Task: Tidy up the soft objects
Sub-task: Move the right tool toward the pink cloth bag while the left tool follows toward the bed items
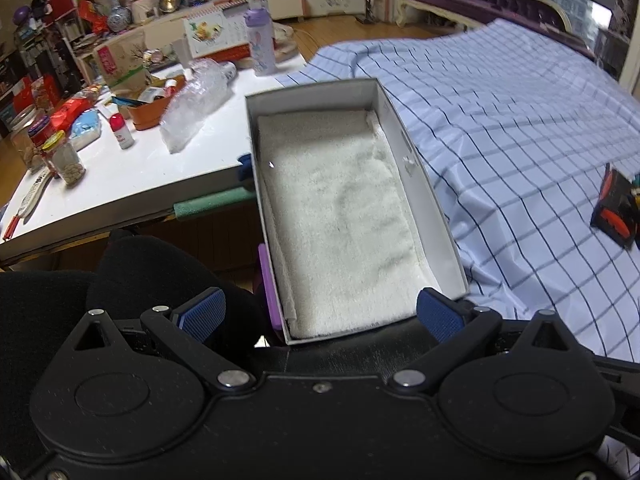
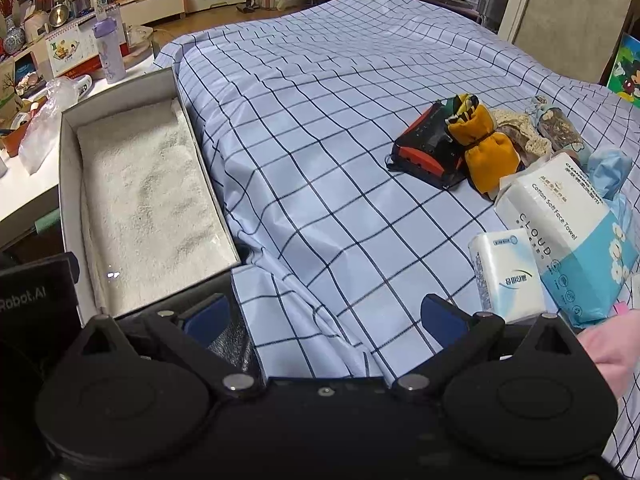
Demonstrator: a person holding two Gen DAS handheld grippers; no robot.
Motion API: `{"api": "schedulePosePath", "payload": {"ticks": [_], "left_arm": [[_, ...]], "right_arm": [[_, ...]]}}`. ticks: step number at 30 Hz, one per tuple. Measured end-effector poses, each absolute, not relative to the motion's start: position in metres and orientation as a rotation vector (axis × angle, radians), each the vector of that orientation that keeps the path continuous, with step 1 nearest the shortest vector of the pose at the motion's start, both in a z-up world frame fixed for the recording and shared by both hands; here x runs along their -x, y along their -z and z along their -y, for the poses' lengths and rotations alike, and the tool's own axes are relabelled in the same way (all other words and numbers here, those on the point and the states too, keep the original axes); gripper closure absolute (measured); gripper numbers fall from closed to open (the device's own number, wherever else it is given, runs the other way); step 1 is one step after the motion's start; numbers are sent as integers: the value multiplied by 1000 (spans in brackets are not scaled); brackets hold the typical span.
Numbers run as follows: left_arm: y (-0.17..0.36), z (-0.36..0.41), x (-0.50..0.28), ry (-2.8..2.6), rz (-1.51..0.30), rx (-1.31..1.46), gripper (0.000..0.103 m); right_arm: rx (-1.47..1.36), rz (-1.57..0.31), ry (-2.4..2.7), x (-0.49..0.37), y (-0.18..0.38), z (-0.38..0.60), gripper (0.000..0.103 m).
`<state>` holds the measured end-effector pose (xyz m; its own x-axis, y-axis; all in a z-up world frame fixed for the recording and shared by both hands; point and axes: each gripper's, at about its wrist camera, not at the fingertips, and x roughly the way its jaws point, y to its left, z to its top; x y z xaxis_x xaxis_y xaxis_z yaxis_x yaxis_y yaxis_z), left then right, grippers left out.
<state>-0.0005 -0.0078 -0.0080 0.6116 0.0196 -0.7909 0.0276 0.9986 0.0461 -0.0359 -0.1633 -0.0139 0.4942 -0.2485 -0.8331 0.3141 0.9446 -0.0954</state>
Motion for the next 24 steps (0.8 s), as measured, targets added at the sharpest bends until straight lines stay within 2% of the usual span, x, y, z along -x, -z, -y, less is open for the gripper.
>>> {"api": "schedulePosePath", "payload": {"ticks": [14,24], "left_arm": [[19,47,-13,279,-1098,-206,4],[14,53,-49,371,-1101,-198,4]], "right_arm": [[-2,-1115,536,65,15,201,1],[-89,-1125,585,64,22,203,1]]}}
